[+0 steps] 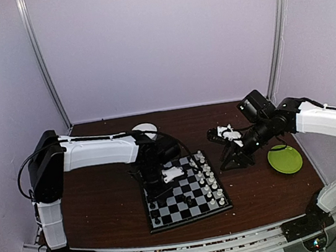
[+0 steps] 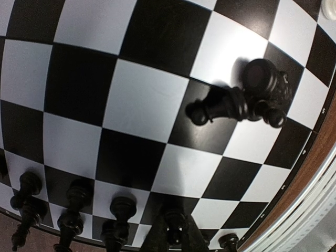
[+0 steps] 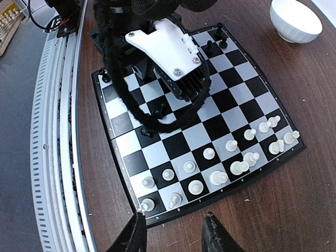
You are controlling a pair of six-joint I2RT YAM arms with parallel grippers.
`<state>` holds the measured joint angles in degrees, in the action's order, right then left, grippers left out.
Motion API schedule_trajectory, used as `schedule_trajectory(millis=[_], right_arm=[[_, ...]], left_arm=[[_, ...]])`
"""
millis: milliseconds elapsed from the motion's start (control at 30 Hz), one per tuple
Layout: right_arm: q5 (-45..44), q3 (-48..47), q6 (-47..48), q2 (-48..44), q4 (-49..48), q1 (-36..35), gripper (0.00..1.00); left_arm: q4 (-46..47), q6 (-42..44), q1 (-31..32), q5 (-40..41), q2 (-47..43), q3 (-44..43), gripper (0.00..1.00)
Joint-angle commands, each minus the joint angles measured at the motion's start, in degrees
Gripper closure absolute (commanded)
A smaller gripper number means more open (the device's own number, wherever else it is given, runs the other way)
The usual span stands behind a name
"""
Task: Set up the chess pieces on the board
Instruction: Place the pawn on c7.
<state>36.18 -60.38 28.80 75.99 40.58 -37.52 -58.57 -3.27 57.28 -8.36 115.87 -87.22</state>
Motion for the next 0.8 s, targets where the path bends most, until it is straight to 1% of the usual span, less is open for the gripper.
schedule_trajectory(millis=[0, 67, 167, 367, 433, 600, 700, 767], right_arm=[[0.7, -0.8, 0.6, 0.3, 0.7, 0.3, 0.63], [0.7, -0.8, 0.5, 0.2, 0.6, 0.3, 0.63], [0.7, -0.8, 0.3, -0.1, 0.7, 0.3, 0.63], [1.0, -2.1, -0.2, -1.8, 1.9, 0.3, 0.63], [1.2, -2.5, -0.2, -2.3, 1.9, 0.3, 0.63], [-0.4, -4.3, 0.6, 0.0, 2.8, -1.4, 0.64], [-3.1, -6.1, 1.1, 2.9, 3.9, -4.7, 0.65], [-4.5, -7.1, 1.0, 5.5, 3.9, -7.0, 0.65]], left_arm=[[-0.7, 0.5, 0.4, 0.6, 1.1, 0.1, 0.87], [-0.9, 0.3, 0.5, 1.2, 0.9, -0.4, 0.81], [-1.5, 0.3, 0.5, 1.7, 0.0, -1.5, 0.78], [-3.1, -0.3, 0.3, 5.5, -4.9, -5.2, 0.76], [-0.8, -1.0, 0.1, 6.1, -7.3, -5.7, 0.76], [11.6, -5.4, -2.2, 7.6, -12.4, -2.2, 0.75], [17.1, -7.6, -5.2, 8.1, -15.2, -0.4, 0.74], [19.3, -7.8, -8.4, 8.6, -17.9, 0.5, 0.72]])
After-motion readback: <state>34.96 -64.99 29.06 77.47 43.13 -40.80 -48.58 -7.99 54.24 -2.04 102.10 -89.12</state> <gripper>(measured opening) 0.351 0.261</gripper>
